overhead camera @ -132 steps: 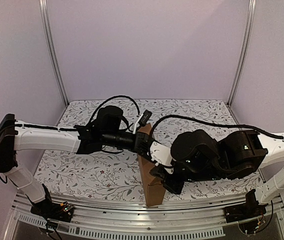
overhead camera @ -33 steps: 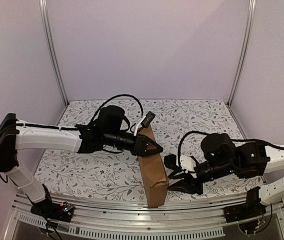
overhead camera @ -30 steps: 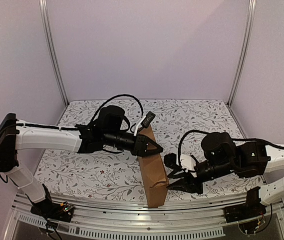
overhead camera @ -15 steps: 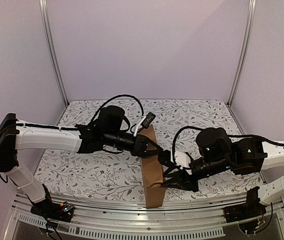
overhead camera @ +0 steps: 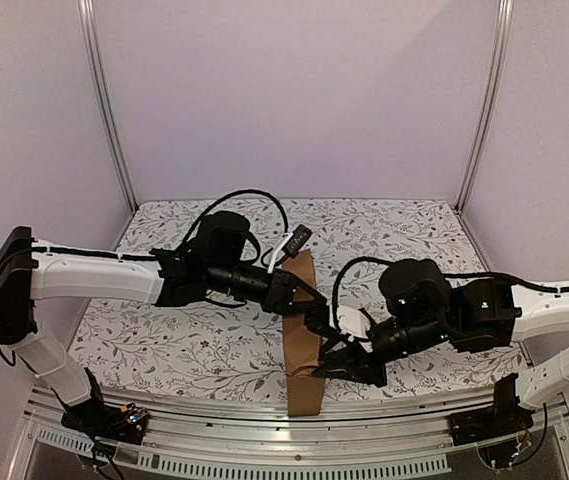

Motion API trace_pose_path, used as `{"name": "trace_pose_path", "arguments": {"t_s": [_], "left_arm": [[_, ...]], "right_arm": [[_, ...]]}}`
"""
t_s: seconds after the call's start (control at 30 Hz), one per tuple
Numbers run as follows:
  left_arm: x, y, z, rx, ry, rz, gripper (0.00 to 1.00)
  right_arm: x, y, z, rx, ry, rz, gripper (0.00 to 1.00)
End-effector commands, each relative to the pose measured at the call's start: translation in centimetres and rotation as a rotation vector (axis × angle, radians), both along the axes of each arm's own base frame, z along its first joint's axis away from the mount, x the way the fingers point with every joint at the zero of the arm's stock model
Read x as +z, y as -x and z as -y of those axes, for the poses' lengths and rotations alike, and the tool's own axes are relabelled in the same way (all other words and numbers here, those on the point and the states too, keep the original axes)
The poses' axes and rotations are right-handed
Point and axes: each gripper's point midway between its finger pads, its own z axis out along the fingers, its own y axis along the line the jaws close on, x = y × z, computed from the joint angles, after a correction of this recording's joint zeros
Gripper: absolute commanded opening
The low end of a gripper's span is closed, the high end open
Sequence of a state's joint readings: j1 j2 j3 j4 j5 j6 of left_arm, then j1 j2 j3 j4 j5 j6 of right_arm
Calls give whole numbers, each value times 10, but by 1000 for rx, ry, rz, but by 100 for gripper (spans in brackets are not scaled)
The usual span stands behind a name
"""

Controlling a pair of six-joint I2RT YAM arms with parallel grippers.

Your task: Fold the paper box

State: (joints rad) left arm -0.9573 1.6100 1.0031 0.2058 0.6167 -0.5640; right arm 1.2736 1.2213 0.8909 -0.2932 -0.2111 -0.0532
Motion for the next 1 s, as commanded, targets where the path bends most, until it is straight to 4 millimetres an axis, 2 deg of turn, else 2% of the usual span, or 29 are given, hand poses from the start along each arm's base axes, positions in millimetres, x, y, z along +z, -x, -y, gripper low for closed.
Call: {"name": "trace_pose_path", "arguments": {"t_s": [0.0,0.17,0.37,0.7,0.97], "left_arm": [[-84,16,-25,14,-253,-160,23],[-86,15,-25,20,-259,-162,23],[-88,13,-27,34,-269,-161,23],[-93,11,-26,46,-277,-175,23],[-97,9,-25,55,-284,-187,23]], "right_arm": [[-17,-3,-3,-40,38,0,24],[-15,2,-5,-35,36,-3,8],[6,18,-8,-9,-14,14,0],[8,45,-20,34,-5,-22,0],[14,59,-20,70,10,-11,0]]}}
